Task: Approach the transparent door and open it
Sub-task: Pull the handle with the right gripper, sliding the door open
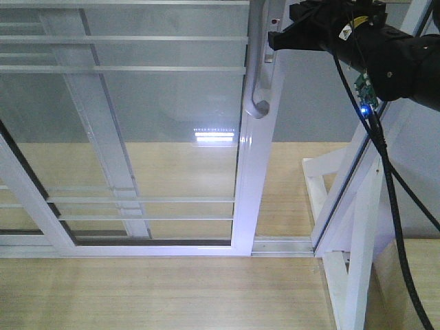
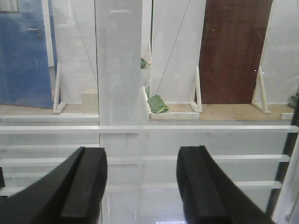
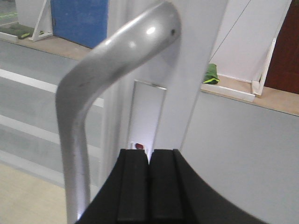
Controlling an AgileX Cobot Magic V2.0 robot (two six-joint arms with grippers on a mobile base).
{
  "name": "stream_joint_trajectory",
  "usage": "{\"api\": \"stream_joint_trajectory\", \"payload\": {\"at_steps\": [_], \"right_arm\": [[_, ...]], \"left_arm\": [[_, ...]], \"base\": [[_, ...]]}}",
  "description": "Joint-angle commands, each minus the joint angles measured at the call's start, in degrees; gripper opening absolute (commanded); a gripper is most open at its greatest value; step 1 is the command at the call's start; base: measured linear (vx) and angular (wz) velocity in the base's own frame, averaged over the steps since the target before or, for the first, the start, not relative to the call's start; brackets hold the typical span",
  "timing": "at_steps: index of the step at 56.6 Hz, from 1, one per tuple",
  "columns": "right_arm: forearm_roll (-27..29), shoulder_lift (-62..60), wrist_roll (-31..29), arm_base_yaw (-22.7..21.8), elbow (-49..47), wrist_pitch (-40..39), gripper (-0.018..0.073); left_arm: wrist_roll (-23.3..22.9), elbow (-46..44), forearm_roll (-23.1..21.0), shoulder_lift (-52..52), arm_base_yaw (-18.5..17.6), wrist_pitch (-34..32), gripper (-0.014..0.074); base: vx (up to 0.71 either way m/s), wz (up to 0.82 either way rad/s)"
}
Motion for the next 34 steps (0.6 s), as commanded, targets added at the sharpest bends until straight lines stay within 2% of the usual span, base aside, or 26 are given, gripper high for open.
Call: {"api": "stream_joint_trajectory", "payload": {"at_steps": [1, 9, 18, 27, 34], "right_arm": [[-0.4, -4.9, -0.4, -0.2, -1.6, -0.8, -0.0009], [-0.4, -9.5, -3.9, -0.2, -1.7, 6.1, -0.0009], [-0.4, -16.2, -4.3, -0.2, -1.0, 14.1, -0.0009], [-0.4, -25.5, -4.3, -0.2, 6.8, 12.1, -0.0009], [-0.4, -34.0, -4.3, -0.2, 16.0, 9.1, -0.0008]], "left_arm": [[-0.2, -2.2, -0.2, -0.3, -0.2, -4.0, 0.047], [-0.2, -2.2, -0.2, -0.3, -0.2, -2.4, 0.047], [1.3, -2.2, -0.2, 0.4, -0.2, -1.0, 0.047], [1.7, -2.2, -0.2, 3.4, -0.2, -0.5, 0.047], [2.4, -2.2, -0.2, 7.0, -1.9, -0.6, 0.047]], "base": [[0.0, 0.0], [0.0, 0.0], [0.0, 0.0], [0.0, 0.0], [0.0, 0.0]]}}
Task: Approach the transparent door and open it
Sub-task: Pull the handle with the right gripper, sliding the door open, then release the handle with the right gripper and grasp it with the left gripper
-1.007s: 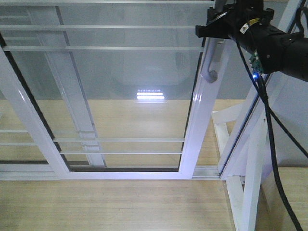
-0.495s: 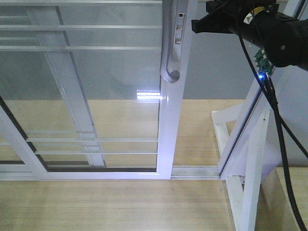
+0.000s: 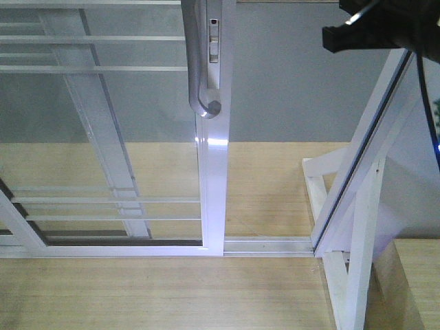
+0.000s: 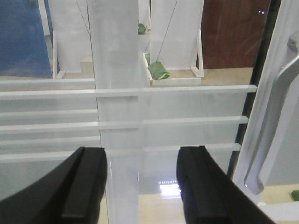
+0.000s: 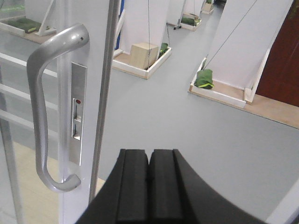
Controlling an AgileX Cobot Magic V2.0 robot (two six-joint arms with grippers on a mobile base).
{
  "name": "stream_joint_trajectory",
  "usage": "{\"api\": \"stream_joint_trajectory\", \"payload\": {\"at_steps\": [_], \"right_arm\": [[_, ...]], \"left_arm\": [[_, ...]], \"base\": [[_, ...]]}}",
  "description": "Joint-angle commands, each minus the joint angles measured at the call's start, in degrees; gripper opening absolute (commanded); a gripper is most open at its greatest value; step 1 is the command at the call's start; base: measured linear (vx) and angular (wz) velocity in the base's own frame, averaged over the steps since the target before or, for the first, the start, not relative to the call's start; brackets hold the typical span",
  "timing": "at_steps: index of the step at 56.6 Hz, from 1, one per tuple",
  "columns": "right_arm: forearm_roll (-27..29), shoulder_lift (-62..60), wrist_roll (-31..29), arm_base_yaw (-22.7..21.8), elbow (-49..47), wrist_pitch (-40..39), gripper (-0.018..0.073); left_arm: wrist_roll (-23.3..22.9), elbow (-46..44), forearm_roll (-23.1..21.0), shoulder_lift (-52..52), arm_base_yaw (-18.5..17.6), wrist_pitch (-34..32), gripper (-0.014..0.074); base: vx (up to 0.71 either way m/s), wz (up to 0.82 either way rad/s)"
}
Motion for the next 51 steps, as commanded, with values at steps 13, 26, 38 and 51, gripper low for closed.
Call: {"api": "stream_joint_trajectory", "payload": {"at_steps": [13, 26, 38, 51], "right_arm": [[-0.4, -18.5, -1.8, -0.1, 17.4, -6.6, -0.0006], [-0.1, -22.1, -1.9, -0.1, 21.9, -5.8, -0.0006], [-0.1, -22.1, -1.9, -0.1, 21.9, -4.9, -0.0006], [-0.1, -22.1, -1.9, -0.1, 21.9, -4.8, -0.0006]], "left_arm": [[1.9, -2.2, -0.2, 10.3, -8.4, -11.6, 0.047], [-0.9, -2.2, -0.2, 19.5, -12.5, -24.1, 0.047], [-2.4, -5.0, -0.2, 27.3, -12.7, -28.7, 0.047], [-2.4, -14.1, -0.2, 34.6, -12.7, -28.3, 0.047]], "base": [[0.0, 0.0], [0.0, 0.0], [0.0, 0.0], [0.0, 0.0]]}}
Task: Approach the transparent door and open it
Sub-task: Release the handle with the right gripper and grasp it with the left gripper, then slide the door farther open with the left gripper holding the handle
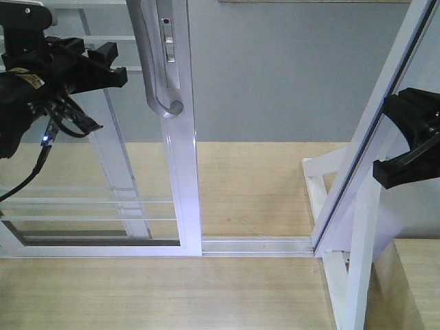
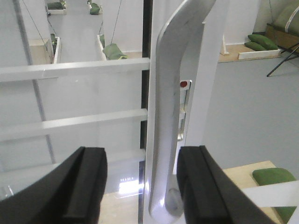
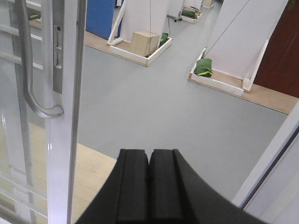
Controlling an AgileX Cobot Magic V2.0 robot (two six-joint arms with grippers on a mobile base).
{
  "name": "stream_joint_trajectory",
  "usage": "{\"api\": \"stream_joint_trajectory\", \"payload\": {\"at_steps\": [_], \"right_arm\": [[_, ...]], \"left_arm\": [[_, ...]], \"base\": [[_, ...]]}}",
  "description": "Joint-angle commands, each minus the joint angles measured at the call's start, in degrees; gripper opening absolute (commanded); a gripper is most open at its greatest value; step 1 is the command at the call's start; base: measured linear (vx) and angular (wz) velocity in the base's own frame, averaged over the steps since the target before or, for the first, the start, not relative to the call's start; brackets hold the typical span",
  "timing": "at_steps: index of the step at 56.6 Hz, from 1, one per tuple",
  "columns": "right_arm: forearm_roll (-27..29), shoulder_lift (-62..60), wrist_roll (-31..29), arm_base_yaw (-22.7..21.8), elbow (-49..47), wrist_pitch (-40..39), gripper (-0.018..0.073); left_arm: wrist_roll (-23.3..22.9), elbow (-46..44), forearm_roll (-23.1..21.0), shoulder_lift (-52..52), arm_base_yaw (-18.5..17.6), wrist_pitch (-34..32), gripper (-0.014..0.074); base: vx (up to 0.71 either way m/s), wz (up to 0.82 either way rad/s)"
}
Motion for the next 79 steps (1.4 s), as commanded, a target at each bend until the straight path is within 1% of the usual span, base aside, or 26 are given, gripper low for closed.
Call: {"api": "stream_joint_trajectory", "payload": {"at_steps": [1, 19, 26, 39, 53, 58, 63, 65, 72, 76, 77, 79], "right_arm": [[-0.1, -0.5, -0.5, -0.1, -1.7, -4.3, -0.0006], [-0.4, -0.5, -0.5, -0.1, -1.7, -4.3, -0.0006], [-0.4, -0.5, -0.5, -0.1, -1.7, -4.3, -0.0006], [-0.4, -0.5, -0.5, -0.1, -1.7, -4.3, -0.0006], [-0.4, -0.5, -0.5, -0.1, -1.7, -4.4, -0.0006], [-0.4, -0.5, -0.5, -0.1, -1.7, -4.4, -0.0006], [-0.4, -0.5, -0.5, -0.1, -1.7, -4.4, -0.0006], [-0.4, -0.5, -0.5, -0.1, -1.7, -4.4, -0.0006], [-0.4, -0.5, -0.5, -0.1, -1.7, -4.4, -0.0006], [-0.4, -0.5, -0.5, -0.1, -1.7, -4.4, -0.0006], [-0.4, -0.5, -0.5, -0.1, -1.7, -4.4, -0.0006], [-0.4, -0.5, -0.5, -0.1, -1.7, -4.4, -0.0006]], "left_arm": [[-0.6, -5.1, -0.1, 0.6, -0.2, -5.0, 0.047], [-0.8, -14.8, 0.0, 8.0, -0.2, -2.4, 0.047], [-1.9, -18.5, 0.0, 10.5, -0.2, -1.4, 0.047], [-1.9, -23.7, 0.0, 14.3, -1.3, -0.9, 0.047], [-1.9, -28.2, -0.2, 17.8, -1.3, -0.5, 0.0454], [-1.9, -28.6, -0.2, 18.3, -1.3, -0.4, 0.0417], [-1.9, -28.6, -0.2, 18.3, -1.3, 0.1, 0.0343], [-1.8, -28.6, -0.2, 18.3, -1.3, 0.8, 0.03], [-1.7, -28.6, -0.2, 18.3, -1.3, 2.4, 0.0106], [-1.7, -28.6, -0.2, 18.2, -1.3, 2.7, 0.0013], [-1.7, -28.6, -0.2, 18.2, -1.3, 2.8, -0.0003], [-1.5, -28.6, -0.2, 18.1, -1.2, 2.8, -0.0009]], "base": [[0.0, 0.0], [0.0, 0.0], [0.0, 0.0], [0.0, 0.0], [0.0, 0.0], [0.0, 0.0], [0.0, 0.0], [0.0, 0.0], [0.0, 0.0], [0.0, 0.0], [0.0, 0.0], [0.0, 0.0]]}}
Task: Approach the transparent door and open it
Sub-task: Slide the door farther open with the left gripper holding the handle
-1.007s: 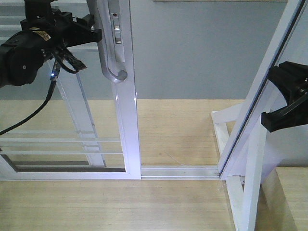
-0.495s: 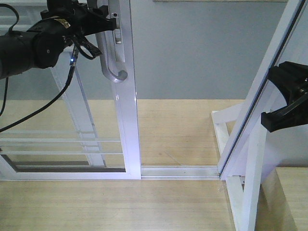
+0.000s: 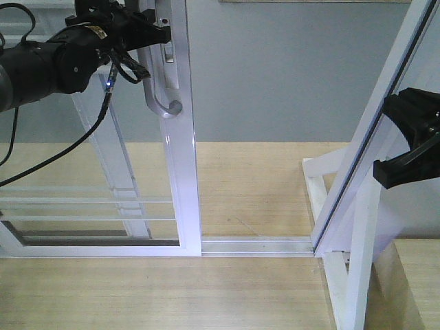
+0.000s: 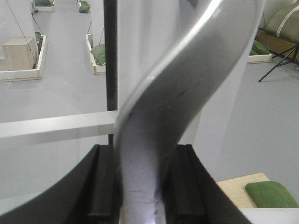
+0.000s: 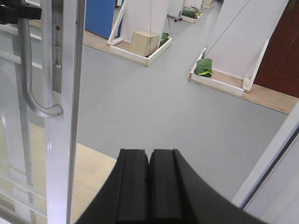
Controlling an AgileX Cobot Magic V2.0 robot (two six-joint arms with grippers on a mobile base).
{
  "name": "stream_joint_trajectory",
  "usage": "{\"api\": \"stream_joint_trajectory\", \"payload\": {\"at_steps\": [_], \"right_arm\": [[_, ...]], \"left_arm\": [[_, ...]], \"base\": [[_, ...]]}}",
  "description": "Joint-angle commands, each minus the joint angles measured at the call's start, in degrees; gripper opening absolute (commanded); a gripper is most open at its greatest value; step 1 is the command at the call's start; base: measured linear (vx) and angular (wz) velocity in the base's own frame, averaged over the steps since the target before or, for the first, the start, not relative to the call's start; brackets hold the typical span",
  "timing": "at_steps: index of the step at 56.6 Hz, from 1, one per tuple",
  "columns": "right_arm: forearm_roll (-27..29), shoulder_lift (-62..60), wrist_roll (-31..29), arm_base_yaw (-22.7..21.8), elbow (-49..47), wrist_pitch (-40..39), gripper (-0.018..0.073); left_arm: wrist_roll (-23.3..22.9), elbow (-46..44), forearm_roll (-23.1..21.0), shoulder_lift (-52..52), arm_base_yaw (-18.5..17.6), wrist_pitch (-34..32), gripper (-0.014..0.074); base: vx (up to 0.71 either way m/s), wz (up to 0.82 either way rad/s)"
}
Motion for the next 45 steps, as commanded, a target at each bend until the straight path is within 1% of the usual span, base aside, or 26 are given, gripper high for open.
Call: {"api": "stream_joint_trajectory", "payload": {"at_steps": [1, 7, 22, 45], "right_arm": [[-0.4, -0.5, -0.5, -0.1, -1.7, -4.4, -0.0006], [-0.4, -0.5, -0.5, -0.1, -1.7, -4.4, -0.0006], [-0.4, -0.5, -0.5, -0.1, -1.7, -4.4, -0.0006], [-0.4, -0.5, -0.5, -0.1, -1.7, -4.5, -0.0006]], "left_arm": [[0.1, -1.8, 0.0, -3.2, 0.0, -3.2, -0.0008], [0.3, -1.8, 0.0, -3.2, 0.9, -2.8, -0.0008], [0.0, -1.8, 0.0, -3.2, 5.5, 0.1, -0.0007], [-0.2, -1.8, 0.0, -3.2, 10.9, 0.5, -0.0006]], "base": [[0.0, 0.0], [0.0, 0.0], [0.0, 0.0], [0.0, 0.0]]}}
